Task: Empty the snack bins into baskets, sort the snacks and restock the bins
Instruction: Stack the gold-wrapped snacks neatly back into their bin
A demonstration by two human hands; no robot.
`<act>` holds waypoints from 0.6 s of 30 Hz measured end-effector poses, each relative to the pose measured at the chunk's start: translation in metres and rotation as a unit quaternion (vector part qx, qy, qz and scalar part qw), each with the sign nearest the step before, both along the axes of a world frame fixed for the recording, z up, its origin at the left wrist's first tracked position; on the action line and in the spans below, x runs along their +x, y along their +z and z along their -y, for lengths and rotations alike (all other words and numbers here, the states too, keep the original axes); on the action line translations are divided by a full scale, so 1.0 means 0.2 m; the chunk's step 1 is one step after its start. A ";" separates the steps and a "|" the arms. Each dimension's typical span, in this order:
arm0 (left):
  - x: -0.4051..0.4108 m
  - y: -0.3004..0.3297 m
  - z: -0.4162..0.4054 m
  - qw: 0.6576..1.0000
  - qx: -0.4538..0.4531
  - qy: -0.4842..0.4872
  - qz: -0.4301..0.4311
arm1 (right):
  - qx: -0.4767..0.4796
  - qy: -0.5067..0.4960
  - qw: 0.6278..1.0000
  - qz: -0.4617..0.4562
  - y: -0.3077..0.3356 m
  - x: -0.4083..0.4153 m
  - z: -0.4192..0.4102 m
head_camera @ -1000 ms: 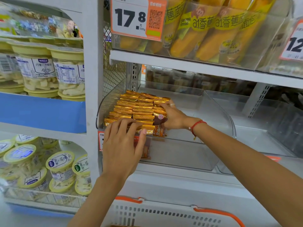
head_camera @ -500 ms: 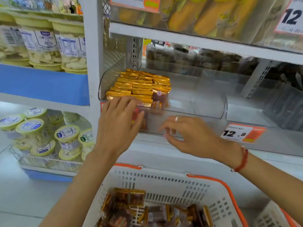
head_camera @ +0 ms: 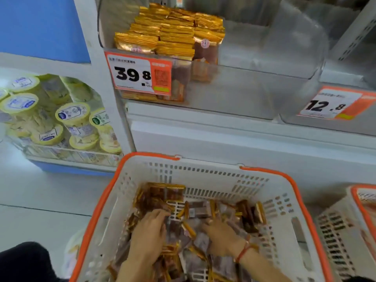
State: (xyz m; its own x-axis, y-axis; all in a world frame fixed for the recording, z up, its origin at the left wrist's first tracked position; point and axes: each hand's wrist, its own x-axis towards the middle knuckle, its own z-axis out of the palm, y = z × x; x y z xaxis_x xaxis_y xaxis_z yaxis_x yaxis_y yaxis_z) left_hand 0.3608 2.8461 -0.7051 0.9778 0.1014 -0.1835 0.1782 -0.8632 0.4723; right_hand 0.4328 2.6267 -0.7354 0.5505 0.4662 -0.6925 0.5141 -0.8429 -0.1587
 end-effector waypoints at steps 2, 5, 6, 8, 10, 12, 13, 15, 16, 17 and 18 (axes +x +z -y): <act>-0.08 -0.12 0.01 0.997 0.006 -0.041 -0.067 | -0.025 -0.001 0.999 0.023 -0.12 -0.11 0.00; -0.13 -0.21 -0.03 0.978 0.059 -0.101 -0.172 | 0.003 -0.038 0.994 0.100 -0.23 -0.22 0.00; -0.13 -0.21 -0.04 0.973 0.071 -0.111 -0.192 | 0.011 -0.027 0.991 0.131 -0.23 -0.23 -0.01; -0.11 -0.20 -0.04 0.967 0.081 -0.117 -0.211 | 0.032 0.002 0.981 0.194 -0.21 -0.21 0.00; -0.08 -0.20 -0.04 0.964 0.076 -0.112 -0.230 | 0.048 -0.025 0.987 0.151 -0.15 -0.17 0.02; -0.06 -0.19 -0.03 0.972 0.051 -0.086 -0.214 | 0.098 -0.150 0.983 0.027 -0.07 -0.10 0.05; -0.05 -0.18 -0.01 0.979 0.013 -0.056 -0.195 | 0.145 -0.232 0.961 -0.040 0.01 -0.07 0.05; 0.01 -0.11 0.05 0.981 -0.113 0.030 -0.152 | 0.275 -0.396 0.865 -0.135 0.15 -0.02 0.07; 0.05 -0.06 0.09 0.970 -0.182 0.067 -0.145 | 0.323 -0.463 0.807 -0.174 0.22 0.00 0.08; 0.09 0.01 0.12 0.950 -0.254 0.098 -0.152 | 0.365 -0.504 0.755 -0.209 0.28 0.02 0.09; 0.13 0.07 0.15 0.920 -0.329 0.133 -0.166 | 0.397 -0.524 0.716 -0.234 0.33 0.03 0.11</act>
State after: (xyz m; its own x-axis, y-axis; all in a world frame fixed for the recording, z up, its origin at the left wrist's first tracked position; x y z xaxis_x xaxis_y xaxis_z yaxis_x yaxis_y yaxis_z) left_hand 0.3860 2.8152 -0.6904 0.8134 0.0885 -0.5749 0.5704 -0.3145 0.7588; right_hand 0.4397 2.6057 -0.6689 0.6803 0.3155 -0.6615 -0.6013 -0.2758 -0.7499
